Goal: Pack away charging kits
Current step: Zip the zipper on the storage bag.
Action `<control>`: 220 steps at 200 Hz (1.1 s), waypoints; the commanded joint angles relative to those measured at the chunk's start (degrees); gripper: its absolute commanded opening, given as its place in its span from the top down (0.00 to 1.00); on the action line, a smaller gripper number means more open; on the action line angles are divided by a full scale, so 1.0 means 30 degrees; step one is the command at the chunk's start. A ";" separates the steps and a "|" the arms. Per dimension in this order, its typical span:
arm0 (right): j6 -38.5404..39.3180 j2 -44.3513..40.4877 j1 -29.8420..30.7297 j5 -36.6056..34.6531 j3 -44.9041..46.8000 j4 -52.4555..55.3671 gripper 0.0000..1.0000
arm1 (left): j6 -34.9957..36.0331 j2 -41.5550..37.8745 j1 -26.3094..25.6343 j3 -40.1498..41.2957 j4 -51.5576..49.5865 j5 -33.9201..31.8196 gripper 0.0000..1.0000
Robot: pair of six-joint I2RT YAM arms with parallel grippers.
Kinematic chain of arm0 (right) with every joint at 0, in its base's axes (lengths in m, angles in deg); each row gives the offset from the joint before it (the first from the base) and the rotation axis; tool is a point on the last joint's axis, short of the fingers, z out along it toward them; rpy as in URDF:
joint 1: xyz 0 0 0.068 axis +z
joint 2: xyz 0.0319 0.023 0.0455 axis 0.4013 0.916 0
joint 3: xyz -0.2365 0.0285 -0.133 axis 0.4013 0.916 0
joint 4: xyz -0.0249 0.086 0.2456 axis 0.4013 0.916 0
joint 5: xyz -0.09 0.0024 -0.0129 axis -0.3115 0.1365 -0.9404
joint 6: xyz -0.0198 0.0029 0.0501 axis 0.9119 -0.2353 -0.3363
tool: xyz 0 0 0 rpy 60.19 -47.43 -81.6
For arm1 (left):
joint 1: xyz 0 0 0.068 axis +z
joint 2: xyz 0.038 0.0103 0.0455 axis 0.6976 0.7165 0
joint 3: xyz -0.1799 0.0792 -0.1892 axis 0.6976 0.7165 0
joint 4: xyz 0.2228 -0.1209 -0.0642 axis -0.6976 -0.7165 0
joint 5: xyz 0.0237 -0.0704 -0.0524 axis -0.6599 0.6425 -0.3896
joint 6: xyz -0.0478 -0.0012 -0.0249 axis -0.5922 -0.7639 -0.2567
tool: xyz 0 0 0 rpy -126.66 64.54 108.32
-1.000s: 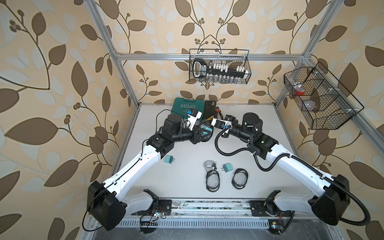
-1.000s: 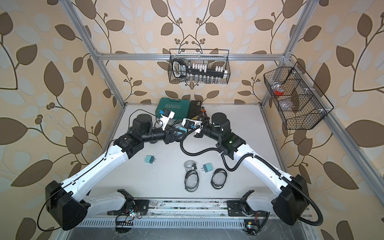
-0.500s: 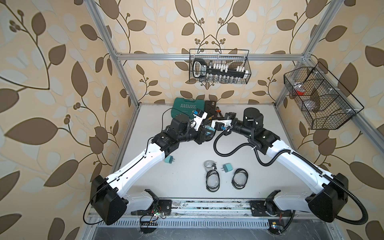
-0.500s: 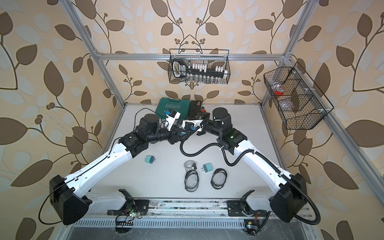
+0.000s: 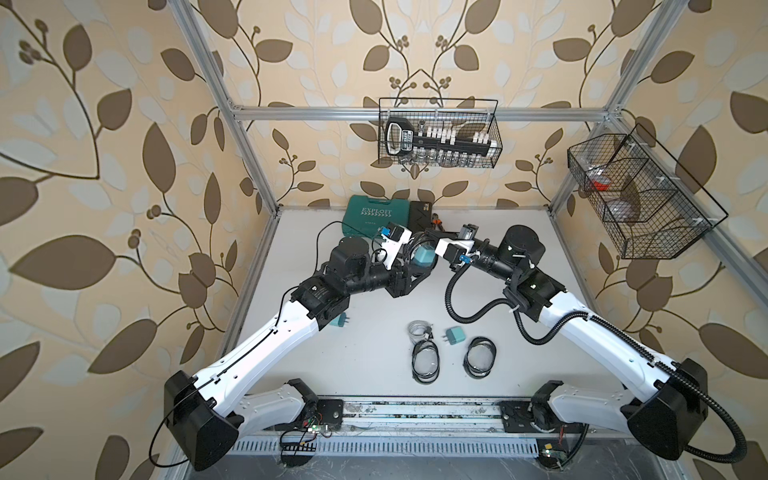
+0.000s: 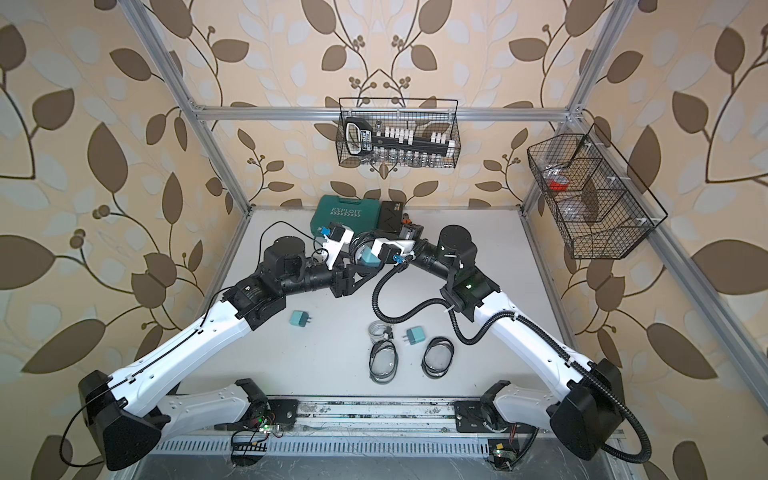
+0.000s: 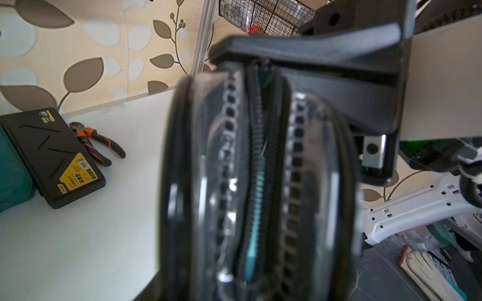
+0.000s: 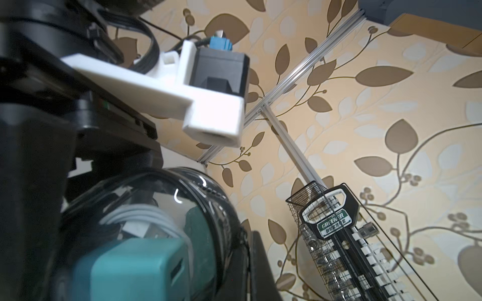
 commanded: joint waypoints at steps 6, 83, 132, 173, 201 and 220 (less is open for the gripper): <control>-0.2253 -0.0372 0.0719 -0.0033 0.0133 -0.2295 1.00 | -0.0344 -0.1259 -0.0109 0.1724 0.6551 0.0696 0.34; -0.6126 -0.0012 0.1426 -0.0434 0.0020 -0.4560 1.00 | -0.1132 -0.1814 -0.0099 0.6210 1.8460 -0.1742 0.37; -0.7078 0.0957 0.1426 -0.0979 -0.0394 -0.5077 1.00 | -0.1873 -0.1205 -0.0155 0.5323 1.9563 -0.1366 0.54; -0.7525 0.1219 0.1427 -0.1183 -0.0470 -0.5404 1.00 | -0.2087 -0.0877 -0.0155 0.4946 1.9260 -0.1292 0.80; -0.6949 0.1241 0.1429 -0.1122 -0.0524 -0.5042 1.00 | -0.2363 -0.0825 -0.0137 0.4463 1.7987 -0.1267 0.95; -0.5096 0.1106 0.1398 -0.1788 -0.0736 -0.3655 1.00 | -0.1887 -0.0967 -0.0156 0.2602 1.3365 -0.0736 1.00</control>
